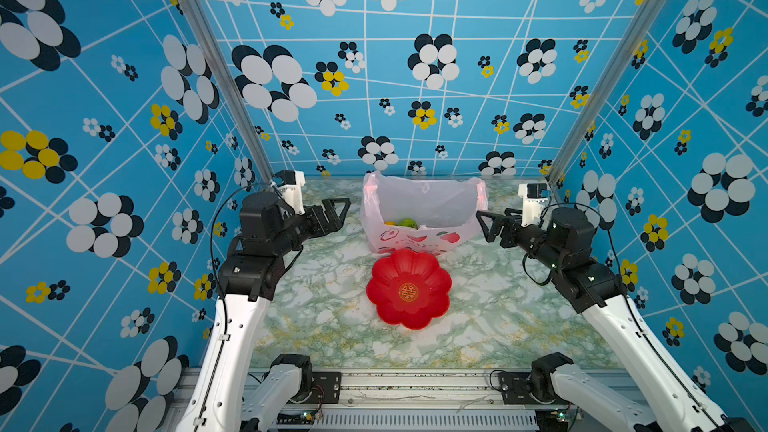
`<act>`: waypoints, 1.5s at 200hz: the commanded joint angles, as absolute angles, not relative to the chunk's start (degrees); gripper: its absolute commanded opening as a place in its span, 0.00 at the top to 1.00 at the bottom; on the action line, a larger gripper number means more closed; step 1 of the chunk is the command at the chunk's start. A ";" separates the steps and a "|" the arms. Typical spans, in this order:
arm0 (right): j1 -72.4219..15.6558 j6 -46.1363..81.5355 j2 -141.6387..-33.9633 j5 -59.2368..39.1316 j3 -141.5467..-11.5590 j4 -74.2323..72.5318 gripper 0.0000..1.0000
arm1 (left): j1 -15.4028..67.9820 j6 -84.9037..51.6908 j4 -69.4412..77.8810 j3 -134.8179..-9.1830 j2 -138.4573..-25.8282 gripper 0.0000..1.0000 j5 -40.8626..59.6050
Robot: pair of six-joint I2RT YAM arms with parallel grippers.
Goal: Place the fruits into the plastic bag
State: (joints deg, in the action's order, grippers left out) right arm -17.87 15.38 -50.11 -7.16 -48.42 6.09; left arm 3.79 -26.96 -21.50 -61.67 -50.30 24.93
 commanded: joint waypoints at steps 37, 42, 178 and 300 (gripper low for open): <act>-17.86 7.30 -46.43 1.55 -32.61 -18.10 0.01 | 3.43 -17.88 -5.26 -42.46 -38.06 0.01 8.41; -17.80 6.50 -46.68 1.94 -31.80 -18.79 0.01 | 3.43 -17.65 -5.39 -41.15 -37.13 0.01 6.27; -15.38 -3.36 -60.40 12.17 -21.05 -32.32 0.01 | 2.10 -16.41 -0.94 -29.10 -42.75 0.01 -12.22; -10.50 -5.10 -77.59 15.12 -18.83 -47.81 0.01 | 0.77 -11.71 9.24 -24.76 -45.60 0.01 -12.37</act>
State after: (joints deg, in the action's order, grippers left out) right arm -11.40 -4.34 -75.70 14.04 -19.57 -41.82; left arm 1.45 -13.61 5.19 -26.63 -44.95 -11.25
